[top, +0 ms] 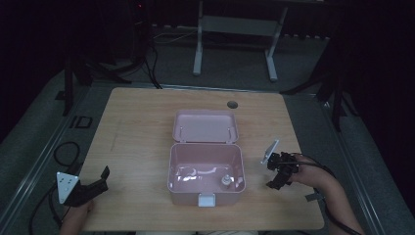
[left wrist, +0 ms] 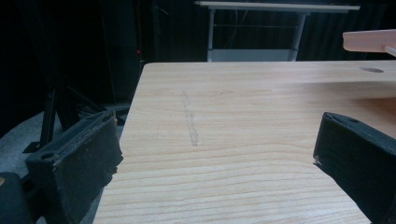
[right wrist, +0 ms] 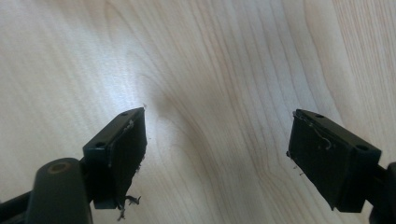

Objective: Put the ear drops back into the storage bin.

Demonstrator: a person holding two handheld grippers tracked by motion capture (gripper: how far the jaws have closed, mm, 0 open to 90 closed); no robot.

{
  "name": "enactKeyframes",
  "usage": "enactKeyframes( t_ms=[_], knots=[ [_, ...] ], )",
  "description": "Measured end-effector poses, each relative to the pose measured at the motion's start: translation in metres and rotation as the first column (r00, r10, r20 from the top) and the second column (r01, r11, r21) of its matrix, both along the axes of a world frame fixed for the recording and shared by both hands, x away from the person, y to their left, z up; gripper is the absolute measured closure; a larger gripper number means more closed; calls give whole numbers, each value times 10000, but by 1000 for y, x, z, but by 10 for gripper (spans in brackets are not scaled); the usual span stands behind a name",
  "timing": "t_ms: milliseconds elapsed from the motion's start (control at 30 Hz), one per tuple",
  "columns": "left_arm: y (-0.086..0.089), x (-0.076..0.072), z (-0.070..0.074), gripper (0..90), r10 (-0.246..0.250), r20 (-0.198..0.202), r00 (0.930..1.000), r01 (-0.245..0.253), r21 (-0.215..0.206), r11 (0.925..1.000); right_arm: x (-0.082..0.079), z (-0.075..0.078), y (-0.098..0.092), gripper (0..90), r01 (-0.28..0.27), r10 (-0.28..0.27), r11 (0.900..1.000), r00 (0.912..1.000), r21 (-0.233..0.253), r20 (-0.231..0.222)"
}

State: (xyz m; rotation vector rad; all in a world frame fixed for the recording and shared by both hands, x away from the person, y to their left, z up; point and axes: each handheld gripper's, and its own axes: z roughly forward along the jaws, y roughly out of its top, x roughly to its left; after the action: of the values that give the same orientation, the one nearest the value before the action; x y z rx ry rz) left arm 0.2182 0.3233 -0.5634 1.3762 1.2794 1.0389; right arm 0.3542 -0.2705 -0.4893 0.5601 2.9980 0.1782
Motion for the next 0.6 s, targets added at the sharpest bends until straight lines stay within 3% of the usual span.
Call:
enactKeyframes(
  t_ms=[100,233,433,600],
  knots=[
    [0,0,0,9,5,12,10000,-5,8,10000,-1,-4,-5,184,211,-214,9996,9997,190,143],
    [0,0,0,9,3,11,10000,-3,12,10000,0,-10,-16,181,1107,-1174,9892,9908,956,679],
    [0,0,0,9,10,10,10000,-10,9,10000,-1,-17,-28,173,1931,-2232,9616,9637,1950,1465],
    [0,0,0,10,15,8,10000,-15,7,10000,-3,-24,-35,173,2241,-2711,9443,9449,2410,1835]
  ],
)
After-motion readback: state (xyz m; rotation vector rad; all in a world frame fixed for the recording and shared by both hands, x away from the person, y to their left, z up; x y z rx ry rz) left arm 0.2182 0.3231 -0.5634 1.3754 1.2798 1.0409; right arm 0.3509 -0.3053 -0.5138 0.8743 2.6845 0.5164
